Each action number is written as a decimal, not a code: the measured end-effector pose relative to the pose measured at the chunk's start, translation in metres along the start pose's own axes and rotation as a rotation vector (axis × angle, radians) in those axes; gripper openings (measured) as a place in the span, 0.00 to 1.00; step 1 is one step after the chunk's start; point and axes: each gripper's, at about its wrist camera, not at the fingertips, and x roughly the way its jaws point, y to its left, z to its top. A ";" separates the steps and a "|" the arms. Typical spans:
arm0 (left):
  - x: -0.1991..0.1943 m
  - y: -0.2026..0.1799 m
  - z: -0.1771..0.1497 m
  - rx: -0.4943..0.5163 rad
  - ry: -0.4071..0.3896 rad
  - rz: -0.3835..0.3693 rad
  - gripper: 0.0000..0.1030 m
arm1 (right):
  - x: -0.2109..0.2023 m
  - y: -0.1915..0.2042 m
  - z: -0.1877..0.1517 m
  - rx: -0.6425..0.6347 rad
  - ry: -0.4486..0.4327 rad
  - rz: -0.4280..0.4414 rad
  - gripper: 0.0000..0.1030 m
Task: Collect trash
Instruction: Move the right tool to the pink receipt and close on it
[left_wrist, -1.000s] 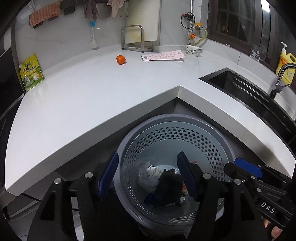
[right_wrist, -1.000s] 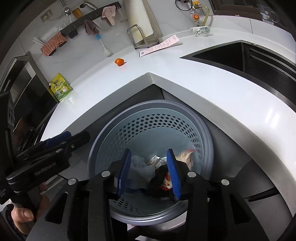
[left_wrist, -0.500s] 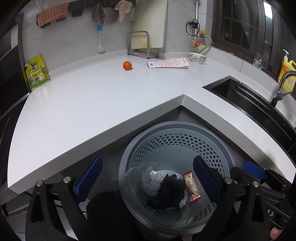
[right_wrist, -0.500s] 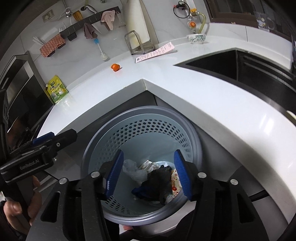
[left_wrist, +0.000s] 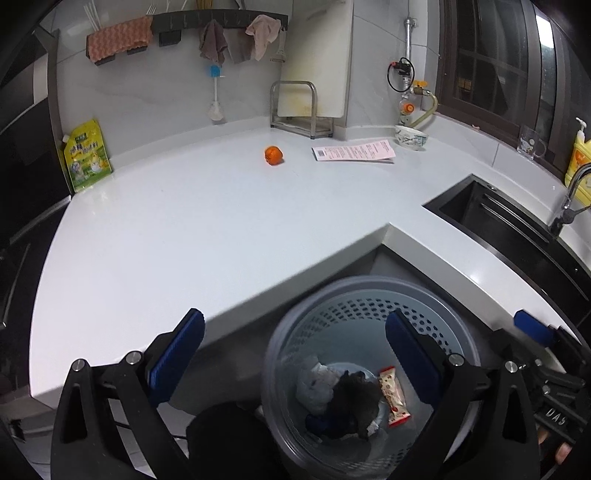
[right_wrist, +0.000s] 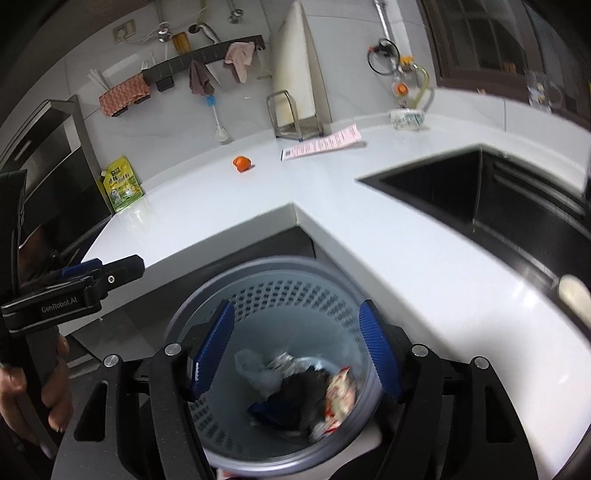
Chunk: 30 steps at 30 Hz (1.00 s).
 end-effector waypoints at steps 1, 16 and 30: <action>0.001 0.002 0.005 -0.002 -0.004 0.003 0.94 | 0.002 -0.002 0.005 -0.007 0.000 0.006 0.66; 0.054 0.038 0.115 -0.068 -0.077 0.109 0.94 | 0.083 -0.024 0.159 -0.255 0.033 0.132 0.72; 0.150 0.043 0.164 -0.154 0.035 0.137 0.94 | 0.244 -0.033 0.265 -0.531 0.183 0.152 0.72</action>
